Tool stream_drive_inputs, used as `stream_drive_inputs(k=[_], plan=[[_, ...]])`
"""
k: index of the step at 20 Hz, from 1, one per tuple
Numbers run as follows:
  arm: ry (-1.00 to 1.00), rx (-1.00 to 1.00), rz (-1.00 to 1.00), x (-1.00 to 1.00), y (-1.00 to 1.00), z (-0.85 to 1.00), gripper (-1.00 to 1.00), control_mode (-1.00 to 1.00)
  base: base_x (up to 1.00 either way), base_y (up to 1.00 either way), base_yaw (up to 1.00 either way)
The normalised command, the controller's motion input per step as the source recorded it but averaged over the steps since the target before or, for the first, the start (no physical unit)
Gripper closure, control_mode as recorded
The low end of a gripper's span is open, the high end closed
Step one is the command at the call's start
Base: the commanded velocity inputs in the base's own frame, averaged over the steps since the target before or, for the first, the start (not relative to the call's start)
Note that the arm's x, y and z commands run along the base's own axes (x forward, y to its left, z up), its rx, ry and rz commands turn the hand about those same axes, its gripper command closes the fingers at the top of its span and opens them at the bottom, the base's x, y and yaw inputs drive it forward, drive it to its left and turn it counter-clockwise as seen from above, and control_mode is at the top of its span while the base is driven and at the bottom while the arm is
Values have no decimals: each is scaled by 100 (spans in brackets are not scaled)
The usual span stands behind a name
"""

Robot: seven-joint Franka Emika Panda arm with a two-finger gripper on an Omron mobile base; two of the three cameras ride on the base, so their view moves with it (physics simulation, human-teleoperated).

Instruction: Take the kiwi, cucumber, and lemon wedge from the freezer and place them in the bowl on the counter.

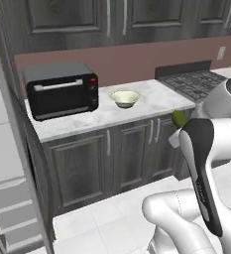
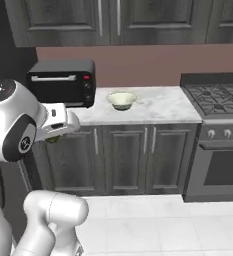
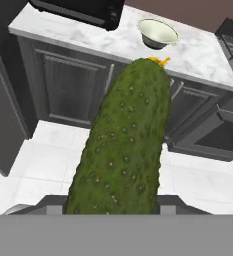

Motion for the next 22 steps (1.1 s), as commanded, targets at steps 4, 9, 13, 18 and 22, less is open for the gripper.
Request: stream_drive_inputs(k=[4,9,13,18,22], plan=[[0,0,0,0,0,0,100,100,100,-100,16],[0,0,0,0,0,0,100,100,100,-88,16],[0,0,0,0,0,0,100,100,100,-30,17],[0,0,0,0,0,0,100,100,96,-1,22],[0,0,0,0,0,0,100,100,40,3,24]])
